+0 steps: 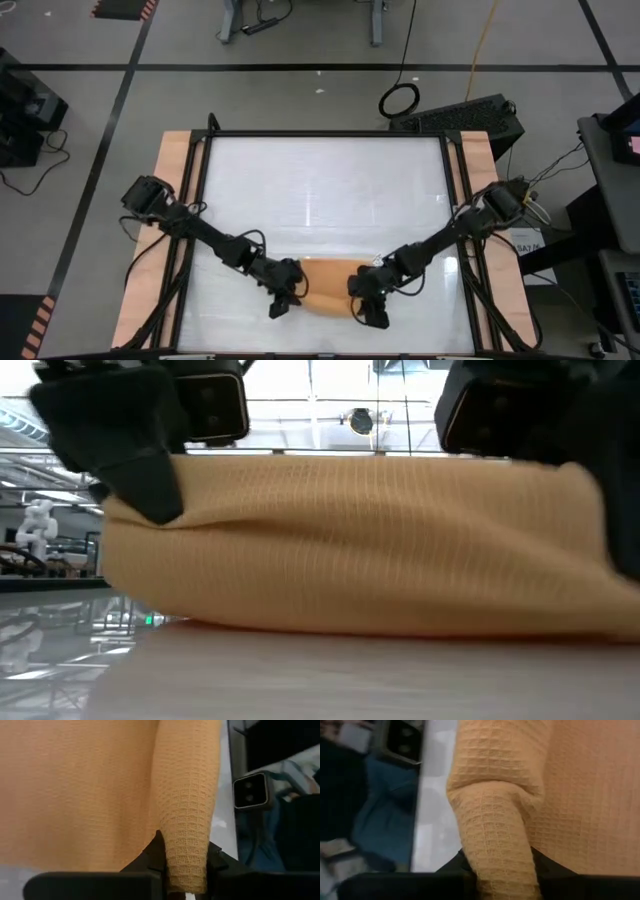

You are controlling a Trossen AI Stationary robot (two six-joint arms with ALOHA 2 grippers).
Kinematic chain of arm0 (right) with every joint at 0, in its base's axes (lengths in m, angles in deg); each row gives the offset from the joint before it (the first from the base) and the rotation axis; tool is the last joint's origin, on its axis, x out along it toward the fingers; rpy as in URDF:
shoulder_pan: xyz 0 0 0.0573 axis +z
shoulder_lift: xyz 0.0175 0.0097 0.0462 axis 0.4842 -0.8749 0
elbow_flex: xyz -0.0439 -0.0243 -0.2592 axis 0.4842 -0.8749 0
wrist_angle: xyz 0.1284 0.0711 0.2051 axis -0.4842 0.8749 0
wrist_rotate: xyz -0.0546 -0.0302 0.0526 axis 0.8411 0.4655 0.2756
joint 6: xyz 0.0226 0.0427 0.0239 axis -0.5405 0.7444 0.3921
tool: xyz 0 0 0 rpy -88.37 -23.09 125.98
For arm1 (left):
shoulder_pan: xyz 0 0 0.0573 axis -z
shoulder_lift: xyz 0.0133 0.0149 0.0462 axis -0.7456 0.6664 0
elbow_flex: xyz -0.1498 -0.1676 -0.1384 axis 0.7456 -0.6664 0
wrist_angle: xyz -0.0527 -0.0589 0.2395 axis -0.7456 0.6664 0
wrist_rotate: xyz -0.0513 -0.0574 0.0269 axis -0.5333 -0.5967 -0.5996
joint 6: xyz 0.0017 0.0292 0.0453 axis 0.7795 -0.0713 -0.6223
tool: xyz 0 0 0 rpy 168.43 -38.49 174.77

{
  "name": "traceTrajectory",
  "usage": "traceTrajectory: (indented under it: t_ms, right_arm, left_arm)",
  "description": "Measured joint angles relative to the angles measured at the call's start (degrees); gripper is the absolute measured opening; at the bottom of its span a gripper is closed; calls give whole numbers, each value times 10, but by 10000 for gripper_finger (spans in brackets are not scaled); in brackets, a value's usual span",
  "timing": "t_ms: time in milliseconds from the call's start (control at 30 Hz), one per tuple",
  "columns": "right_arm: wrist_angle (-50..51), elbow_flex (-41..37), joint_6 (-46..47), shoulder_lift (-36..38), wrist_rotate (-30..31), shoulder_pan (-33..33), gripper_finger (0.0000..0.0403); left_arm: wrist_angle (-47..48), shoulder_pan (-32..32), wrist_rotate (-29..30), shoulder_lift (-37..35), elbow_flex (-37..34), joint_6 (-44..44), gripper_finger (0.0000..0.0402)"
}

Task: Roll towel into tight, uniform cylinder
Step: Roll the yellow towel

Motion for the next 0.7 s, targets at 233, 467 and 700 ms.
traceTrajectory:
  t_ms: [233,467,700]
  right_arm:
    - [16,0,-28,49,-58,-20,59]
    - [34,-7,-102,54,-100,-43,59]
    - [-80,-64,-41,30,-122,-47,59]
  left_arm:
    - [5,-54,-99,-3,0,-51,55]
    - [14,-113,-164,-2,0,-109,54]
    - [6,-112,-186,0,0,-106,54]
